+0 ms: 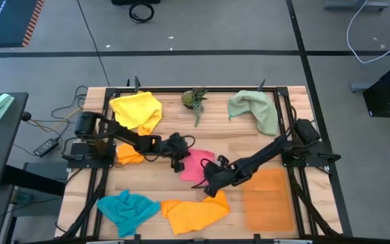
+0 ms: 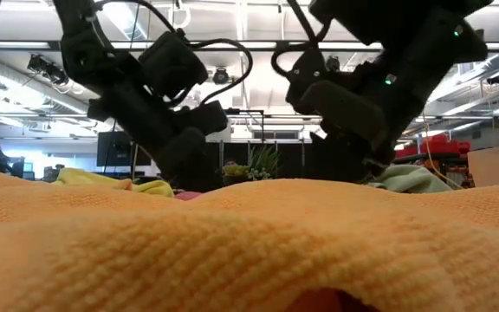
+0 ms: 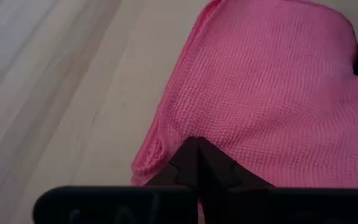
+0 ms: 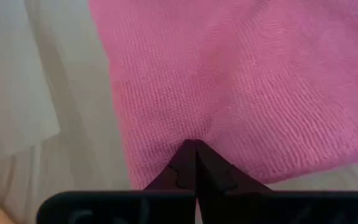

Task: Fold microfiber towels
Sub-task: Fold the pink microfiber towel, then move the pink microfiber towel to the right side of the table

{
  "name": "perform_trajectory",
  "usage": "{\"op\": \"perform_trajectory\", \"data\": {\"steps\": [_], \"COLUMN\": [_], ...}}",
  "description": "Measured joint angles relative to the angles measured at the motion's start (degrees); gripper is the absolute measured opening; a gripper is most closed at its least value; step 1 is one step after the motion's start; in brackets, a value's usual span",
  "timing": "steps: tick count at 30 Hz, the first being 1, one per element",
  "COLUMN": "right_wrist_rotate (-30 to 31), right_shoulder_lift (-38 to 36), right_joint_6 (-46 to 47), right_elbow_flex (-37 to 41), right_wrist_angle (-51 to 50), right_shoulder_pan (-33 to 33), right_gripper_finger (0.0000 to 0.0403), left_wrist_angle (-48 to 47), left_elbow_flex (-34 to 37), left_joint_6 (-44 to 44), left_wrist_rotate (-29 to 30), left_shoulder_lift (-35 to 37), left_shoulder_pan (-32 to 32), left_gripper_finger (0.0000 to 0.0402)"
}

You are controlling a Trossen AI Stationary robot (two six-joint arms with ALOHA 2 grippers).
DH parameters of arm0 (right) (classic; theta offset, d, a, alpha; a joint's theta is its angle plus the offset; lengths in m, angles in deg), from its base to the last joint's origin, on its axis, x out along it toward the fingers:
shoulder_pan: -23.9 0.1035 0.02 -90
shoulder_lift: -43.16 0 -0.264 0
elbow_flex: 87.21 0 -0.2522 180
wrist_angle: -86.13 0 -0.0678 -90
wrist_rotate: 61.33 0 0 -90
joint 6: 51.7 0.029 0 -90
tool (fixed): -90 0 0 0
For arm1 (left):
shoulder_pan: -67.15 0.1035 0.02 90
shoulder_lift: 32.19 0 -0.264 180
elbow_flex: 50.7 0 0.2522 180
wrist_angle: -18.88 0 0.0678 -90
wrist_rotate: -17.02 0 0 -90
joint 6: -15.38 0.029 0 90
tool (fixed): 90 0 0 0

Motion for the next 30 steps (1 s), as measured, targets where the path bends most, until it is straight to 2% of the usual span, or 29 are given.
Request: {"op": "perform_trajectory", "data": {"steps": [2, 5, 9, 14, 17, 22, 26, 30], "right_wrist_rotate": [-1.8, -3.6, -6.9, -14.4, -17.0, -14.6, -13.2, -5.4], "right_shoulder_lift": [0.0, -2.6, -8.4, -15.5, -19.8, -19.2, -16.3, -17.1], "right_joint_6": [-2.3, -7.4, -15.0, -25.5, -25.2, -18.9, -13.4, -2.2], "right_elbow_flex": [-0.1, 0.1, 0.4, 0.3, 0.3, 0.2, 0.4, 0.3], "right_wrist_angle": [-0.7, -7.3, -14.8, -16.8, -15.9, -10.0, -14.7, -18.0], "right_shoulder_pan": [-1.1, -3.9, -10.8, -19.1, -20.7, -15.6, -9.4, -0.8], "right_gripper_finger": [0.0002, 0.0002, 0.0001, 0.0001, 0.0, 0.0, 0.0, 0.0], "left_wrist_angle": [-0.4, -1.0, -2.7, -5.2, -6.4, -8.0, -9.3, -8.0], "left_elbow_flex": [0.0, 0.0, 0.3, 0.5, 0.3, 0.3, 0.5, 0.3], "left_joint_6": [-1.3, -2.5, -4.4, -5.7, -4.9, -2.2, -2.2, -2.4], "left_wrist_rotate": [0.4, 0.6, 3.2, 6.1, 6.7, 9.5, 9.5, 9.5], "left_shoulder_lift": [-0.2, 0.5, 2.7, 7.7, 12.1, 15.3, 11.8, 9.6], "left_shoulder_pan": [0.0, -0.3, -0.3, -1.1, -2.3, -4.1, -5.1, -6.9], "left_gripper_finger": [0.0011, 0.0007, 0.0008, 0.0006, 0.0007, 0.0009, 0.0006, 0.0011]}}
